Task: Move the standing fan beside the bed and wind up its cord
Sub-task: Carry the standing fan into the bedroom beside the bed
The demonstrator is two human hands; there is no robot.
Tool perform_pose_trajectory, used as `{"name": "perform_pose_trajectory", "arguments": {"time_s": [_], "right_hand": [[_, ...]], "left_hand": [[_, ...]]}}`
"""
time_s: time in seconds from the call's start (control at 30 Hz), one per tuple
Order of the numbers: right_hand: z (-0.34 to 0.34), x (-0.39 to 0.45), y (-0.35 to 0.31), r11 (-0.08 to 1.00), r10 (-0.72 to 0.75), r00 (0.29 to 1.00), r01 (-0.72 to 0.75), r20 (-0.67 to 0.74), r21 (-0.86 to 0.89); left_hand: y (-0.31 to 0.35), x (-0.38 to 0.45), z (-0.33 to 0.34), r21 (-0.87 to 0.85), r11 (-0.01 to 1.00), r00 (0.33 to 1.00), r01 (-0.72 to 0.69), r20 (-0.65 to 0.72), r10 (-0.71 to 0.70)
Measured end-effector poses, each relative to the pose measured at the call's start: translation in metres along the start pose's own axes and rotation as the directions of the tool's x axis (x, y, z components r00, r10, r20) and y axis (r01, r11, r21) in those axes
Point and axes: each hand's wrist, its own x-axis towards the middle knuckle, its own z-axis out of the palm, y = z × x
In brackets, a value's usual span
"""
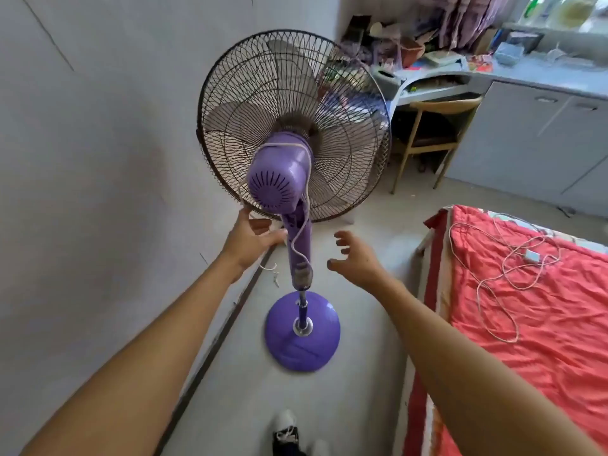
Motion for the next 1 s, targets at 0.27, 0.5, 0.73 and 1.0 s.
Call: {"name": "perform_pose_trajectory", "arguments": {"time_s": [0.27, 0.5, 0.73, 1.0], "right_hand": [[0.02, 0.053, 0.032, 0.994, 0.063, 0.986, -0.048, 0.151, -0.102], [0.044, 0.094, 0.042, 0.998, -0.041, 0.958, 0.054, 0.282, -0.039], [0.065, 0.127, 0.038, 0.994, -0.108, 0.925, 0.092, 0.366, 0.06], [0.075, 0.13, 0.036, 0.988, -0.154, 0.926, 0.151, 0.344, 0.037]], "left_hand": [[-0.002, 0.05, 0.04, -0.138, 0.987, 0.993, -0.088, -0.096, 0.075], [-0.01, 0.069, 0.059, -0.337, 0.938, 0.957, -0.086, -0.29, -0.017], [-0.012, 0.08, 0.046, -0.231, 0.972, 0.998, -0.052, -0.042, 0.043], [-0.015, 0.064, 0.039, -0.291, 0.953, 0.993, -0.081, -0.105, 0.053]]}}
